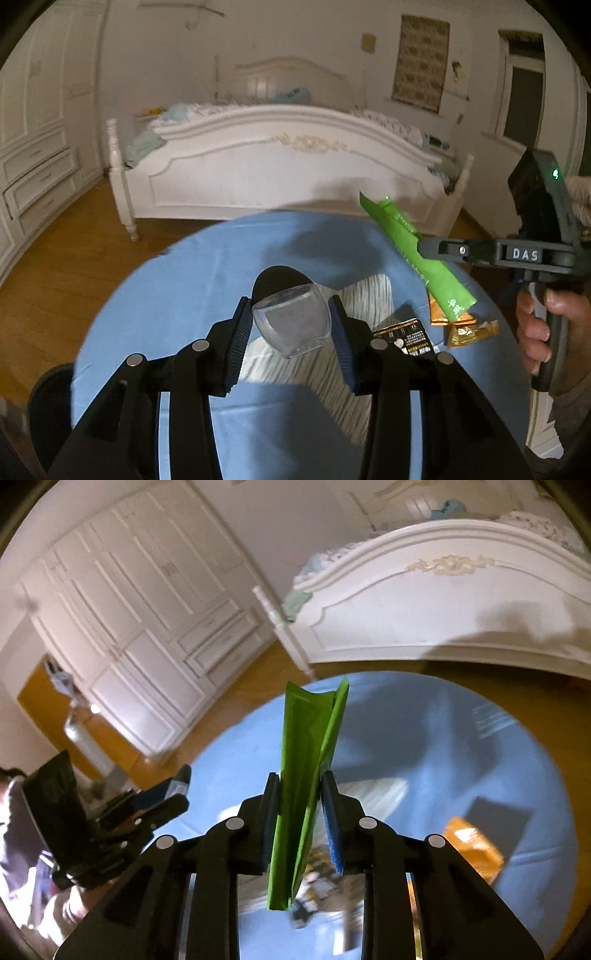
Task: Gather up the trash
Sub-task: 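Grasp the clear plastic cup with the left gripper while the right grasps the green wrapper, then carry the cup and green wrapper over the bin and open both grippers, then move both open grippers back toward the table, then grasp the black battery card with the left gripper while the right grasps the orange snack packet, then carry the battery card and orange packet over the bin and open both grippers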
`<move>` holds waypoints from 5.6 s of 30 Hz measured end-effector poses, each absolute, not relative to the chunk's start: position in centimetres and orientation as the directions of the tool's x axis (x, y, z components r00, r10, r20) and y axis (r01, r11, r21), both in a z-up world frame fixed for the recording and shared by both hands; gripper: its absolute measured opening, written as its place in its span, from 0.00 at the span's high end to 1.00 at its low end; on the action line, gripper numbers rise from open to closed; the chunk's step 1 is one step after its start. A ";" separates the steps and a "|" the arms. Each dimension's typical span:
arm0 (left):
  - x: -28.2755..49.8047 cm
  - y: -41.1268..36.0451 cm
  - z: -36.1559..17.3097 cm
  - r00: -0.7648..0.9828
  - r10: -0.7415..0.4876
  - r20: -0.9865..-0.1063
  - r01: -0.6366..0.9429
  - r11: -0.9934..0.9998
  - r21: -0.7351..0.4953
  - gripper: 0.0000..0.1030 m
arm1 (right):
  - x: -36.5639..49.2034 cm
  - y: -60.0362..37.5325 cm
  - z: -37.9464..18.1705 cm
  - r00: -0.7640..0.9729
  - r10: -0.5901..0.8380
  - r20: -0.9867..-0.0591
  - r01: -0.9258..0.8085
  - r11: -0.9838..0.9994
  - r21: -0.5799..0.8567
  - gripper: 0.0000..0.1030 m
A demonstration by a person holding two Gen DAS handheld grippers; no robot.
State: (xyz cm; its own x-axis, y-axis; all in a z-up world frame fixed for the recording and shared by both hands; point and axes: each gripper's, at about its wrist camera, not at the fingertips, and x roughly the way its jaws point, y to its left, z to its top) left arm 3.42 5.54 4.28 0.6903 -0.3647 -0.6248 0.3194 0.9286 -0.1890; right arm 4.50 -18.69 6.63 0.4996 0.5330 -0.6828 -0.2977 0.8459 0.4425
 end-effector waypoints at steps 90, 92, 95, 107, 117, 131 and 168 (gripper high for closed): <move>-2.4 19.5 -0.2 0.661 -0.257 -0.705 0.095 0.961 -0.261 0.22 | -0.3 -3.2 5.3 0.459 0.513 -0.726 -0.429 0.843 0.325 0.24; -1.8 16.8 0.6 0.652 -0.297 -0.697 0.153 0.953 -0.263 0.22 | -0.2 -7.5 5.6 0.499 0.483 -0.719 -0.364 0.870 0.332 0.24; -0.7 12.1 1.2 0.618 -0.371 -0.694 0.253 0.929 -0.271 0.22 | -0.5 -13.1 5.6 0.545 0.433 -0.718 -0.279 0.901 0.332 0.24; 3.4 -2.1 0.2 0.421 -0.557 -0.716 0.466 0.810 -0.357 0.22 | -2.7 -28.9 2.8 0.581 0.180 -0.794 -0.022 0.978 0.206 0.24; 5.7 -5.0 -2.5 0.346 -0.528 -0.776 0.432 0.824 -0.367 0.23 | -1.1 -27.8 1.7 0.539 0.199 -0.818 -0.076 0.979 0.188 0.24; 6.0 -4.2 -2.7 0.399 -0.509 -0.762 0.446 0.834 -0.324 0.41 | 1.8 -23.3 0.2 0.489 0.075 -0.869 -0.185 0.982 -0.020 0.61; -3.6 15.3 6.3 0.791 -0.316 -0.524 0.186 0.940 -0.285 0.41 | -1.7 -10.3 9.1 0.501 0.510 -0.699 -0.386 0.855 0.347 0.66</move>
State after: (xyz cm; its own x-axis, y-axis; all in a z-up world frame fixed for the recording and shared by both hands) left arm -3.55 15.32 6.26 0.7912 -0.3156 -0.5239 0.1860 0.9402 -0.2855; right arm -1.72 -10.25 9.13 0.5007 0.5099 -0.6995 -0.3858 0.8549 0.3470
